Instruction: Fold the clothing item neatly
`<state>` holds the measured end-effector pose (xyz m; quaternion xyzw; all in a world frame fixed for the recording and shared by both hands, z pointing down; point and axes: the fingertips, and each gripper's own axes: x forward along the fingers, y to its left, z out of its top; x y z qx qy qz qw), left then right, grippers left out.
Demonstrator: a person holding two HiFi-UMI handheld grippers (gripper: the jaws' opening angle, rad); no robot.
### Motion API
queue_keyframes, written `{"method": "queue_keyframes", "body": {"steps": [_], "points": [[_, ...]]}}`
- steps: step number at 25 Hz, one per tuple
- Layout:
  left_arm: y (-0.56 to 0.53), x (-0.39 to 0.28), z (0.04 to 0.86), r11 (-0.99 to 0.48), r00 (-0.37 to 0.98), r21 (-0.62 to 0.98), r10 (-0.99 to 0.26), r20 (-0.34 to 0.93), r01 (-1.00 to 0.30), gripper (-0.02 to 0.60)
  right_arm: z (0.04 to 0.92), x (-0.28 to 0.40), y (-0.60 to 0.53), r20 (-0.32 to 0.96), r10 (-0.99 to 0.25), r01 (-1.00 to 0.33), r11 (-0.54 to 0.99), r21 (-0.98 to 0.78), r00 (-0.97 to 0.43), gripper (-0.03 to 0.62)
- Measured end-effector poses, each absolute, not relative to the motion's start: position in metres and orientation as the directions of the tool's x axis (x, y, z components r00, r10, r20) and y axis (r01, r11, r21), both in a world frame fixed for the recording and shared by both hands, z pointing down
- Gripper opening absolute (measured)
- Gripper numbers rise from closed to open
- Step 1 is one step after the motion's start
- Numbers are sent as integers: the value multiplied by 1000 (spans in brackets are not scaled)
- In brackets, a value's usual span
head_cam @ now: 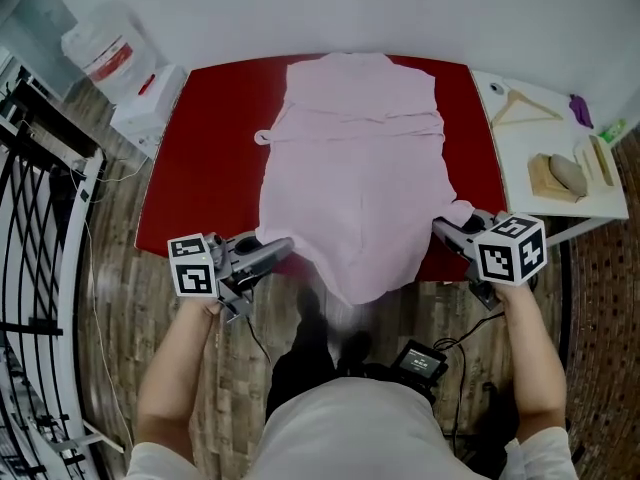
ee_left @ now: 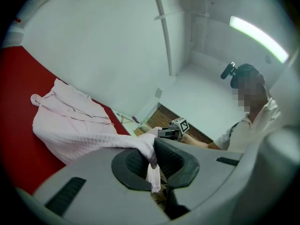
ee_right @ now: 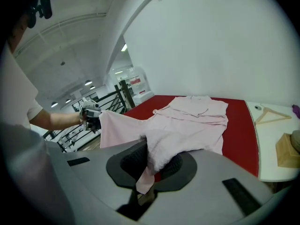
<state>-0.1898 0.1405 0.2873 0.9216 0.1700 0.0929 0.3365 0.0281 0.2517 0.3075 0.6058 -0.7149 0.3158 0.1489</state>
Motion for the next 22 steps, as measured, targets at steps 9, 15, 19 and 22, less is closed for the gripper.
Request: {"method": "queue_keyframes", "body": {"steps": [9, 15, 19, 22], "points": [[94, -170, 252, -696, 900, 630, 437, -9, 344, 15, 282, 43, 214, 602, -775, -965, 39, -260, -193, 41], [60, -159, 227, -670, 860, 609, 508, -40, 424, 15, 258, 55, 184, 612, -775, -973, 14, -232, -157, 41], [33, -151, 204, -656, 832, 581, 551, -68, 482, 15, 239, 63, 163, 612, -780, -978, -7, -211, -126, 40], [16, -145, 194, -648, 814, 564, 576, -78, 513, 14, 231, 68, 149, 611, -784, -978, -29, -208, -107, 41]]}}
